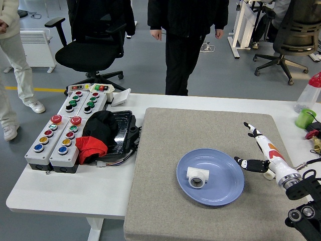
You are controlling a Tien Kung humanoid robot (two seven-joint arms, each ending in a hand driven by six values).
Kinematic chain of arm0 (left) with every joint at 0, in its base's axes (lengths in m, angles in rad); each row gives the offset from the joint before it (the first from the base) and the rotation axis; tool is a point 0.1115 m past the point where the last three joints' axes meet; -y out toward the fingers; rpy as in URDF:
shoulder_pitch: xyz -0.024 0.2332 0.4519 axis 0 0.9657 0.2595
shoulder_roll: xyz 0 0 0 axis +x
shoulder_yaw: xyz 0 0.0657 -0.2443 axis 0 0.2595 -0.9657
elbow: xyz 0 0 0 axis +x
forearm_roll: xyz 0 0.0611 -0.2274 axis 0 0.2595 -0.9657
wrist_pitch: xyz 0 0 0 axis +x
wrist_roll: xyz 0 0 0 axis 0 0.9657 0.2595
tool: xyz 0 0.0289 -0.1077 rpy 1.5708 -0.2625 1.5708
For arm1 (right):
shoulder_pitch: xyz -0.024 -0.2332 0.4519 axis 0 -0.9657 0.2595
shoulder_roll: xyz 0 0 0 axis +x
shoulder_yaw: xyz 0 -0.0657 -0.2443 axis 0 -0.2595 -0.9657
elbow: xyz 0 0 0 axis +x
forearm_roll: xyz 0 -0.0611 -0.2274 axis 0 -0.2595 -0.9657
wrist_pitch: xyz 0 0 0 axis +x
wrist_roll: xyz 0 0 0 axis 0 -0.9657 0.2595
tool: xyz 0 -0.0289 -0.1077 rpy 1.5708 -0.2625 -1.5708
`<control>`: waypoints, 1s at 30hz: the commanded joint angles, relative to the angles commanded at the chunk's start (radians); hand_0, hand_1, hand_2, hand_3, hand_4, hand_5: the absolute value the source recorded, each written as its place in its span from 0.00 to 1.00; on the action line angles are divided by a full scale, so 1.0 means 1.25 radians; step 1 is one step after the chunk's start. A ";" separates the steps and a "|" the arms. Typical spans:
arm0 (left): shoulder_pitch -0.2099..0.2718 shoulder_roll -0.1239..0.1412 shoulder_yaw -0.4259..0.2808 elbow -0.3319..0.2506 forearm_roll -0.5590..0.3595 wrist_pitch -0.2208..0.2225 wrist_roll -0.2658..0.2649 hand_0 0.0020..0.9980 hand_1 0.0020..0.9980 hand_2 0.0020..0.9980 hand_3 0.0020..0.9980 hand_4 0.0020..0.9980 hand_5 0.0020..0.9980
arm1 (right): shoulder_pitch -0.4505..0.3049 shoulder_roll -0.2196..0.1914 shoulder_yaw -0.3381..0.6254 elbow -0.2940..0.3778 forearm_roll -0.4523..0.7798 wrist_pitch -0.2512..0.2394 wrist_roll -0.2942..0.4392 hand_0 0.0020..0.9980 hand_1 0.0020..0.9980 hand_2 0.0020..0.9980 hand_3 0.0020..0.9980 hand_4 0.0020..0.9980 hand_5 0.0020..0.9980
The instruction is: Pick pipe place plate twice
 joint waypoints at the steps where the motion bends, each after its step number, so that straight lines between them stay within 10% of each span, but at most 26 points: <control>1: 0.000 0.000 0.000 0.000 0.001 0.000 0.000 0.66 0.62 0.63 0.57 0.41 1.00 | -0.005 -0.001 0.014 -0.010 -0.003 0.003 -0.003 0.99 0.91 1.00 1.00 0.81 0.28; 30: 0.008 -0.006 -0.005 0.000 0.012 -0.003 0.000 0.66 0.62 0.64 0.57 0.40 1.00 | -0.045 -0.024 0.047 -0.098 0.015 0.021 -0.015 0.73 0.76 0.77 0.85 0.77 0.27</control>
